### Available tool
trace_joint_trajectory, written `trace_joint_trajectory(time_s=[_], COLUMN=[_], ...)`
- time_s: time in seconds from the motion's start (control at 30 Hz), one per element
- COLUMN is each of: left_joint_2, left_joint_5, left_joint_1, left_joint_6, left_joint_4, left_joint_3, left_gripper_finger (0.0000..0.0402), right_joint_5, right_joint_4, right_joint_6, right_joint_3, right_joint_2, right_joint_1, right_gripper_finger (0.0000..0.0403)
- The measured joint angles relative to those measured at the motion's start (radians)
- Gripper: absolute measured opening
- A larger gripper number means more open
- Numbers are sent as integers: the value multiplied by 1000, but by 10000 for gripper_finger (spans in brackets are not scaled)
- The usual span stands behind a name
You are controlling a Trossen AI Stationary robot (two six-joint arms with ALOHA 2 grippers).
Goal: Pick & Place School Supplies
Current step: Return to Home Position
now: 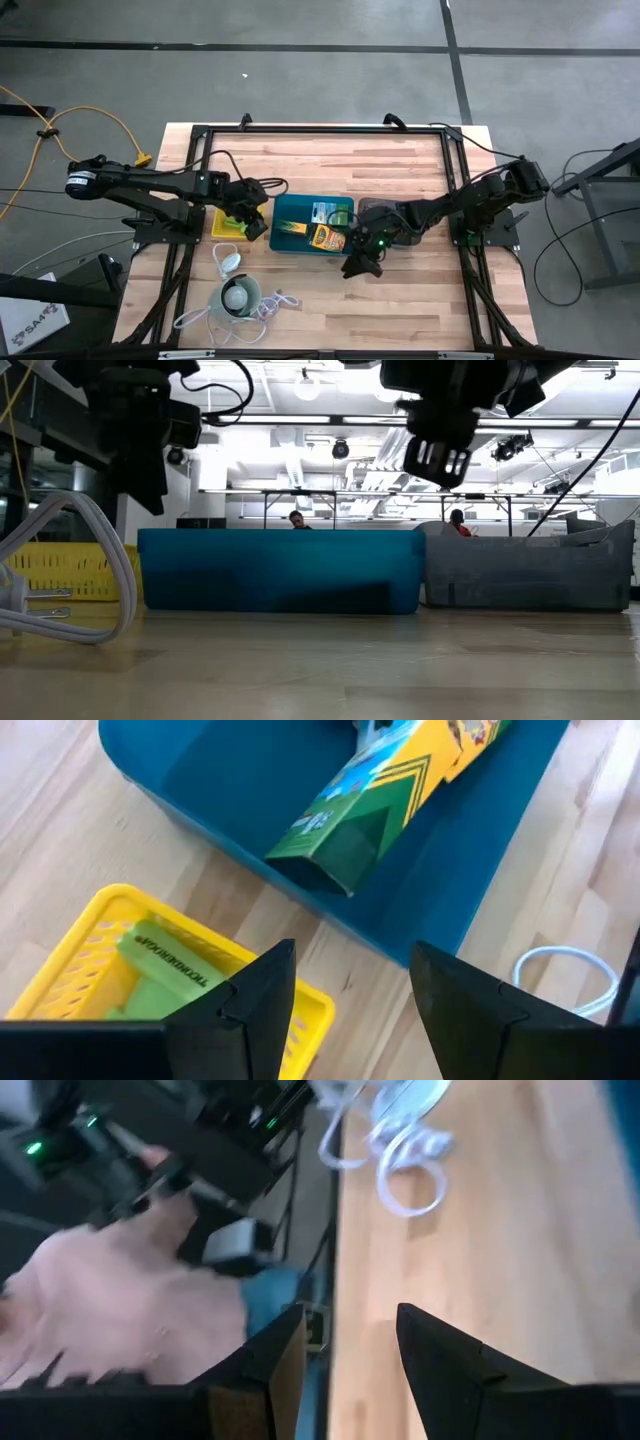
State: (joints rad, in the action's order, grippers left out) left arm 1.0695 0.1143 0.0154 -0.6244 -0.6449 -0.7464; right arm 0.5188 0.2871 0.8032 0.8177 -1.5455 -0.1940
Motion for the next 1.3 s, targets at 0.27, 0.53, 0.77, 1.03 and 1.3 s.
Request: trace_joint_trajectory(time_s=[0.27,0.53,0.77,1.03,1.3], left_joint_2=[-9,-114,-244,-286,-263], left_joint_5=[10,260,278,280,276], left_joint_1=[4,104,208,211,167], left_joint_6=[98,299,389,393,392], left_joint_4=[53,197,141,133,134], left_joint_3=[1,1,1,5,6], left_gripper_finger=[191,191,191,191,191], right_joint_5=[-66,185,223,299,240], right_joint_4=[78,307,277,242,-59], right_joint_6=[-75,-74,-164,-234,-352], right_joint_3=[0,1,0,0,0], right_joint_2=[0,0,0,0,106], right_joint_1=[21,181,343,544,722], right_gripper_finger=[148,148,148,148,148])
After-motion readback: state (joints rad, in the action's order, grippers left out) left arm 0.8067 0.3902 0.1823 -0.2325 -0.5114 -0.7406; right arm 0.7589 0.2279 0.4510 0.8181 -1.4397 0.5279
